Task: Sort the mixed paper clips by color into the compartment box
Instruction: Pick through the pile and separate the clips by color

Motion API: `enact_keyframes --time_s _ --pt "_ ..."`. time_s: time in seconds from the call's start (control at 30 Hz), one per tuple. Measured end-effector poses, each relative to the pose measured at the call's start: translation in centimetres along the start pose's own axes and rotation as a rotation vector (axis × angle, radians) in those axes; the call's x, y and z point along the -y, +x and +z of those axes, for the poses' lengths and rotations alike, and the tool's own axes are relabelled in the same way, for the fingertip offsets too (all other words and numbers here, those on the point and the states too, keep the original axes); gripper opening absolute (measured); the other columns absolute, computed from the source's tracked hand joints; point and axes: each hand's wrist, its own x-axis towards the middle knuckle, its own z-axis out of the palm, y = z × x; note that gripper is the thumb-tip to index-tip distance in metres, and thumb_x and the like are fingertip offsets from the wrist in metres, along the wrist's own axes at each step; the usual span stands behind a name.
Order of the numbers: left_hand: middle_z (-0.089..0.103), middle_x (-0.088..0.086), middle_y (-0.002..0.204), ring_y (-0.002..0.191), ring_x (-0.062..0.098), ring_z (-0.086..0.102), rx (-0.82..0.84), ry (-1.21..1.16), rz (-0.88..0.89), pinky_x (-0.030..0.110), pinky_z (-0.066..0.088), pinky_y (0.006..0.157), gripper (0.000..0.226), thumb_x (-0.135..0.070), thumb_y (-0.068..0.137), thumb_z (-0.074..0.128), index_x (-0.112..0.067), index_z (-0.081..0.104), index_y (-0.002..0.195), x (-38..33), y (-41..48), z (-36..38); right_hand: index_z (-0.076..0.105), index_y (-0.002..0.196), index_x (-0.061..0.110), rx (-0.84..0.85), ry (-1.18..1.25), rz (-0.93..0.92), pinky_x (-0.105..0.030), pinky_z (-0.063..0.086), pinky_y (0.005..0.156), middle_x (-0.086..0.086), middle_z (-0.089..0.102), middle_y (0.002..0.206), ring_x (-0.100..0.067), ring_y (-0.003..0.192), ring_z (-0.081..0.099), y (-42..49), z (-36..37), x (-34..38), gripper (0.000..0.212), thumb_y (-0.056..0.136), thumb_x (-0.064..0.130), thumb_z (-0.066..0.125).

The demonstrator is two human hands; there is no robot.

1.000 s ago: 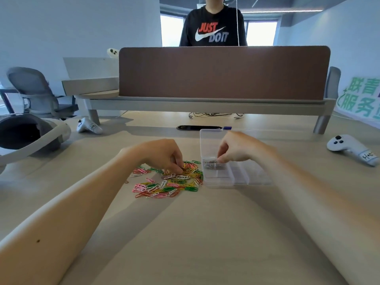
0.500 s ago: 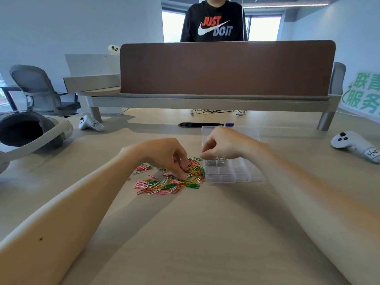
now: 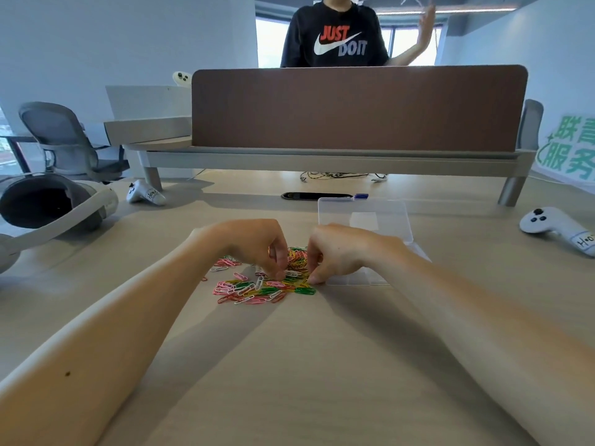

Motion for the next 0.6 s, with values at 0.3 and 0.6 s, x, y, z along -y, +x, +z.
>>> enact_keyframes --time_s 0.3,0.6 --pt "0.073 -0.009 0.080 0.069 0.006 0.069 -0.030 -0.098 -0.009 0.027 0.056 0.075 0.008 -0.019 0.088 0.067 -0.025 0.072 0.088 0.8 -0.6 -0.7 0.071 0.094 0.014 -0.030 0.083 0.001 -0.026 0.042 0.064 0.006 0.062 0.081 -0.015 0.082 0.056 0.0 -0.1 0.1 0.014 0.093 0.024 0.061" --pt "0.071 -0.016 0.082 0.074 -0.002 0.066 -0.115 -0.118 -0.008 0.017 0.049 0.071 0.011 -0.017 0.084 0.071 -0.026 0.072 0.090 1.3 -0.7 -0.9 0.065 0.086 0.019 -0.160 0.256 0.013 -0.021 0.042 0.061 0.011 0.059 0.075 -0.003 0.071 0.056 -0.2 -0.7 -0.6 0.007 0.093 0.019 0.062"
